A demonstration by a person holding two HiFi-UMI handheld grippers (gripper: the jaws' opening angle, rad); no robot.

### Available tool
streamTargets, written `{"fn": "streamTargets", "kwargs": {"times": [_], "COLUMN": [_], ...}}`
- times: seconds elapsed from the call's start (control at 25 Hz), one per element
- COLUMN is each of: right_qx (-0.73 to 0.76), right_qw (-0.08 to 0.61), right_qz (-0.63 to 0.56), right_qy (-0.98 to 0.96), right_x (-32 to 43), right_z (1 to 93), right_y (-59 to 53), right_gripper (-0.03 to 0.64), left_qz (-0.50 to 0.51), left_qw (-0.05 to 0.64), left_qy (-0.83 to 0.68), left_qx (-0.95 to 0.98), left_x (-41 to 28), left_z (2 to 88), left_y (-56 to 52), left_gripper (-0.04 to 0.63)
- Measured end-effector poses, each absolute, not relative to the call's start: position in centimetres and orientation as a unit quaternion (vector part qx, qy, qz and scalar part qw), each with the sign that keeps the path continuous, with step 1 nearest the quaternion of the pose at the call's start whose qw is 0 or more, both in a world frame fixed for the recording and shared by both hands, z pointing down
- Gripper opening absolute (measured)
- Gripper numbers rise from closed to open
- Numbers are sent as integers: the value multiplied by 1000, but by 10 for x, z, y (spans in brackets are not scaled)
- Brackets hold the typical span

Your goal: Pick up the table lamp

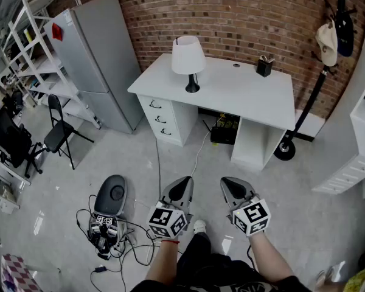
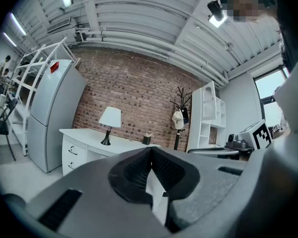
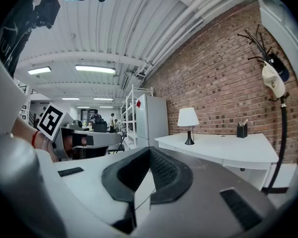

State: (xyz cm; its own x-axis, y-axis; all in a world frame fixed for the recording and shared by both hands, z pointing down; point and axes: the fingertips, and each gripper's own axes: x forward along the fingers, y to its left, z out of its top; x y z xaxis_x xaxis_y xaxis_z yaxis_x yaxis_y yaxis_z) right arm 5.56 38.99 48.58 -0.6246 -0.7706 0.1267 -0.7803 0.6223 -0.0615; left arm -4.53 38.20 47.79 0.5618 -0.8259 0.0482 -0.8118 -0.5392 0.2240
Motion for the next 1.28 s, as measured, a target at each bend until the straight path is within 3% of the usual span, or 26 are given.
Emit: {"fn": "streamTargets", "kwargs": {"times": [0.8, 1.28], "right_qx": [450, 467], "right_qw": [61, 65], "right_qz": [80, 92], "right_qy": [-887, -877], "right_x": [24, 6], "right_z": [510, 522], "right_y": [200, 139], "right_gripper": [2, 2], "left_qz": [-17, -9], "left_qw": [129, 128], "left_qy": [-448, -434], "left_qx": [884, 892], "left_x": [-74, -93], "left_z": [494, 496], "left_y": [190, 130], "left_gripper": [8, 8]}}
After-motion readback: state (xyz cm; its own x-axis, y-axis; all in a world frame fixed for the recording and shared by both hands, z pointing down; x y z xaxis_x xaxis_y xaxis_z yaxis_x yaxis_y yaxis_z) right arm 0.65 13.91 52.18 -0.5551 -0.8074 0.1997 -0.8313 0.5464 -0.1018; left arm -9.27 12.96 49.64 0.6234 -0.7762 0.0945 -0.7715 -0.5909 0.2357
